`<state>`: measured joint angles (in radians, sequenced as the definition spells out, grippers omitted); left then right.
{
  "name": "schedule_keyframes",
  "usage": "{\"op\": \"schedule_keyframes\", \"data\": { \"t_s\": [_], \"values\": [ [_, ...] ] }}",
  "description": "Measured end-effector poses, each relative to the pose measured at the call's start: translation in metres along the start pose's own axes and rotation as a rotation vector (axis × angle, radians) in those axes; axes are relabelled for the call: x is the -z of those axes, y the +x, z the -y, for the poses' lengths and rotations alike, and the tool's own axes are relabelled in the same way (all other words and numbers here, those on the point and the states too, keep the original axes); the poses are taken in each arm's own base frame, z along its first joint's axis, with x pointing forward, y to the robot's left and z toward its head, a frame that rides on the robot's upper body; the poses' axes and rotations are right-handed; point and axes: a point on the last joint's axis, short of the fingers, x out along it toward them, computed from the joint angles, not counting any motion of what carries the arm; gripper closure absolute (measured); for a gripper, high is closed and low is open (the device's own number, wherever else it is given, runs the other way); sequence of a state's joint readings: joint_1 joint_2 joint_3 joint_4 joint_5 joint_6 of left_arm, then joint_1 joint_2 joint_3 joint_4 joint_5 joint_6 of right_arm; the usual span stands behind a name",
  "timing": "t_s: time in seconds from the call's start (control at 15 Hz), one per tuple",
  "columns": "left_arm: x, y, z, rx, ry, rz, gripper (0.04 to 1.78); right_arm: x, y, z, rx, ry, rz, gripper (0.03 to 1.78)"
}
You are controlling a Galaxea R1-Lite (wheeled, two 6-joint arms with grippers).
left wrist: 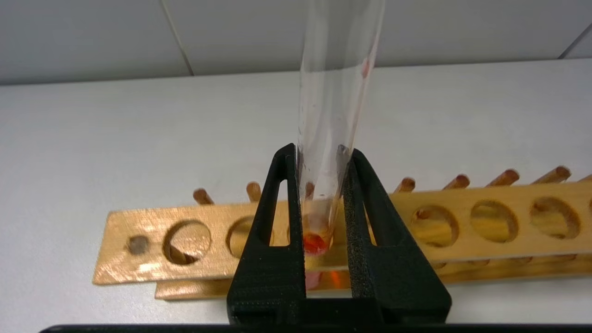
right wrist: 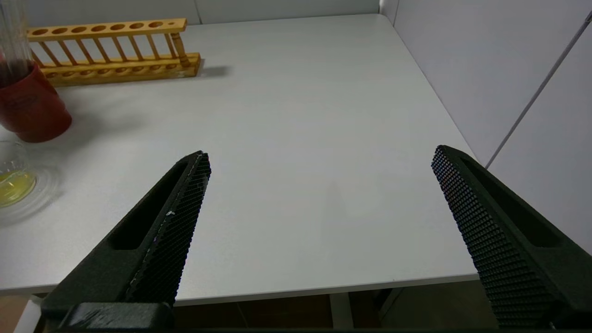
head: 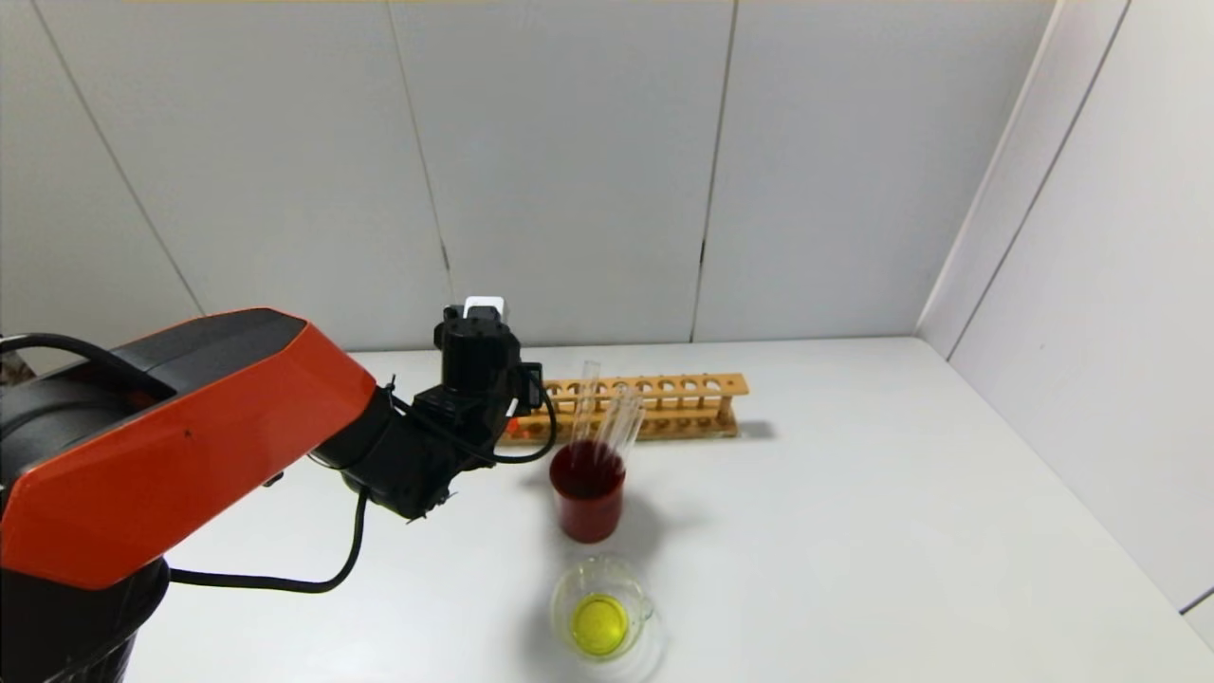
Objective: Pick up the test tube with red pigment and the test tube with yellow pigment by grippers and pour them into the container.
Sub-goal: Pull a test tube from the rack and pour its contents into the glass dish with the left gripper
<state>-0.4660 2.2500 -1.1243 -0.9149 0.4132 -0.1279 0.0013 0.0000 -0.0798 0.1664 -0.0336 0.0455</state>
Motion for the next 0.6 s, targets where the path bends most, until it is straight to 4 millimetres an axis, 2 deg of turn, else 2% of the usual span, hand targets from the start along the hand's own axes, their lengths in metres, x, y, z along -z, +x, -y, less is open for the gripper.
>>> {"op": "schedule_keyframes", "data": {
  "t_s": [0.2,0.6],
  "values": [
    [-0.023,-0.003,0.001,-0.002,-0.001,0.025,1.52,0.0,0.0,0.0,0.0,0.0,0.0,0.06],
    [-0.093,-0.025,-0.002,-0.005,0.028,0.108,1.52,0.0,0.0,0.0,0.0,0.0,0.0,0.06]
  ]
}}
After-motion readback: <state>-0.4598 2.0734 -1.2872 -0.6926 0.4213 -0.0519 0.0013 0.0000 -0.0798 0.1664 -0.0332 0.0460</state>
